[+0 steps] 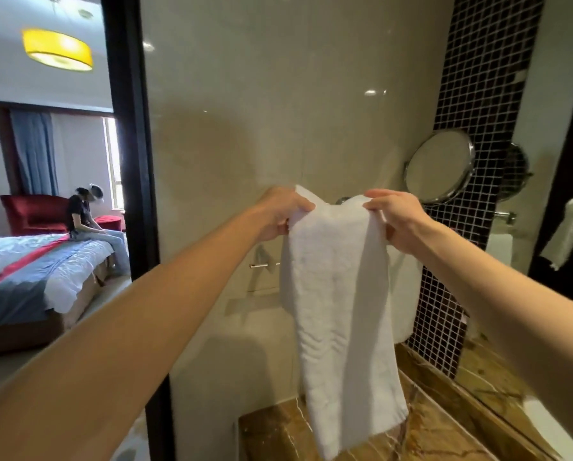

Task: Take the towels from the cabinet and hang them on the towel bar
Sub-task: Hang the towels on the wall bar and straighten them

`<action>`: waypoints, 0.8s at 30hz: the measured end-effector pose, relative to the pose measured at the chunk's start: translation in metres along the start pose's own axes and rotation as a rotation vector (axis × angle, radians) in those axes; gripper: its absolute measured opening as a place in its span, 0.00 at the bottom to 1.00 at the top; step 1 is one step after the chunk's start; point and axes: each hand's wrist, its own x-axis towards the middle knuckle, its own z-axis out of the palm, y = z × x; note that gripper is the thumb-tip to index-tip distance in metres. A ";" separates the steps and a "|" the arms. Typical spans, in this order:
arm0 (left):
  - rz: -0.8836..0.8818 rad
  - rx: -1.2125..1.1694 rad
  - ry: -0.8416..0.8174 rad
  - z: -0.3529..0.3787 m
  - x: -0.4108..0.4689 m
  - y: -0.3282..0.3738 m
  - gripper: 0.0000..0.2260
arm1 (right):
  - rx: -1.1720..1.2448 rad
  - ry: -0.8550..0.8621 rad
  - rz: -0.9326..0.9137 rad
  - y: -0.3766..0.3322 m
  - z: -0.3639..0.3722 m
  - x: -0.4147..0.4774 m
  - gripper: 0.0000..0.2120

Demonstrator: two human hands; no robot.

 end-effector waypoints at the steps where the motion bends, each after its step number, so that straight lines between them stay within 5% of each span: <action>1: 0.021 -0.007 -0.008 -0.003 0.007 0.007 0.11 | -0.004 0.008 -0.019 -0.007 0.003 0.006 0.15; 14: 0.249 -0.084 -0.041 -0.027 0.094 0.078 0.13 | 0.018 0.062 -0.240 -0.077 0.036 0.098 0.17; 24: 0.072 -0.081 0.008 -0.034 0.144 0.034 0.10 | 0.019 -0.053 -0.119 -0.032 0.050 0.172 0.17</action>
